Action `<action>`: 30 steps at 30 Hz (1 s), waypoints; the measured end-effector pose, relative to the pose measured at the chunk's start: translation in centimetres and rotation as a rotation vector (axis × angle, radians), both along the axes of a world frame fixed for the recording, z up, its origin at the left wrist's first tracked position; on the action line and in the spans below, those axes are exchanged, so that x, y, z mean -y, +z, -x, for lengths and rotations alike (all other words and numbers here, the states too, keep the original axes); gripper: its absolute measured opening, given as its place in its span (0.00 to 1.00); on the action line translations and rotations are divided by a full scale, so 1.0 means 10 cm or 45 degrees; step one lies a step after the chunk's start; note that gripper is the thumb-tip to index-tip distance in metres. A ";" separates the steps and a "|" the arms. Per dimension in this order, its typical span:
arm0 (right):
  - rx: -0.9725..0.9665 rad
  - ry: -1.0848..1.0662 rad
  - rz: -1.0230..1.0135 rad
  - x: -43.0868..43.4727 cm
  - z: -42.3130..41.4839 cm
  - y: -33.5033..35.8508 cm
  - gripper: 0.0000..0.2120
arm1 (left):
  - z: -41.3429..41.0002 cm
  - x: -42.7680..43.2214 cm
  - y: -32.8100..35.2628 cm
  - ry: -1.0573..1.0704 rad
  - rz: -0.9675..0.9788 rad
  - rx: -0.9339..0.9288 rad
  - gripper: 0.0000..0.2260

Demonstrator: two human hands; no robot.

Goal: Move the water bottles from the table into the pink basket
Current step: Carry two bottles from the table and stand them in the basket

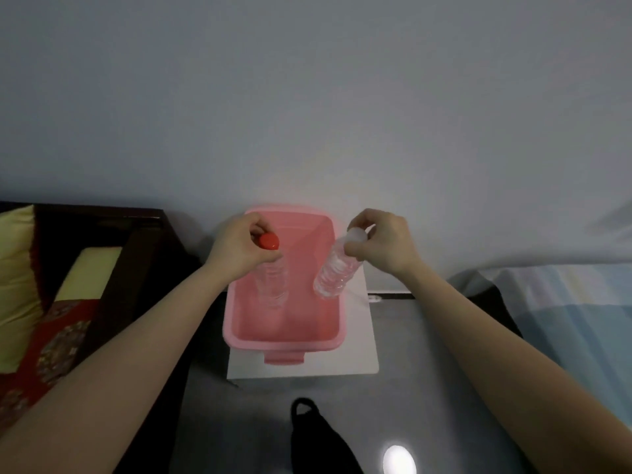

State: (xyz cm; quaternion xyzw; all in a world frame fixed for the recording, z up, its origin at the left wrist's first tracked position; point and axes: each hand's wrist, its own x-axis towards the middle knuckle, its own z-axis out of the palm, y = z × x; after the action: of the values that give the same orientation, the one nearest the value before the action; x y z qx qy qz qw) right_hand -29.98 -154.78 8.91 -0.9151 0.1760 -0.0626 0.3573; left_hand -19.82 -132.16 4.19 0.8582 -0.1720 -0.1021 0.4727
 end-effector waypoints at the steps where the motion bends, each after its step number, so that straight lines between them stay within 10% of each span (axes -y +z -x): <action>1: -0.004 0.014 -0.007 0.05 -0.16 -0.09 0.12 | -0.13 0.07 -0.08 0.024 0.010 -0.013 0.17; 30: -0.116 0.154 0.110 0.53 -1.79 -1.95 0.13 | -1.57 1.01 -1.81 -0.131 -0.002 0.137 0.17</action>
State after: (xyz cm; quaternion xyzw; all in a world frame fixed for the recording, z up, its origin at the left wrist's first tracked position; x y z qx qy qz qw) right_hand -12.07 -160.10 -10.58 -0.9405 0.1337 -0.0067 0.3123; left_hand -4.13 -142.26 -13.94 0.8529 -0.2408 -0.0801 0.4563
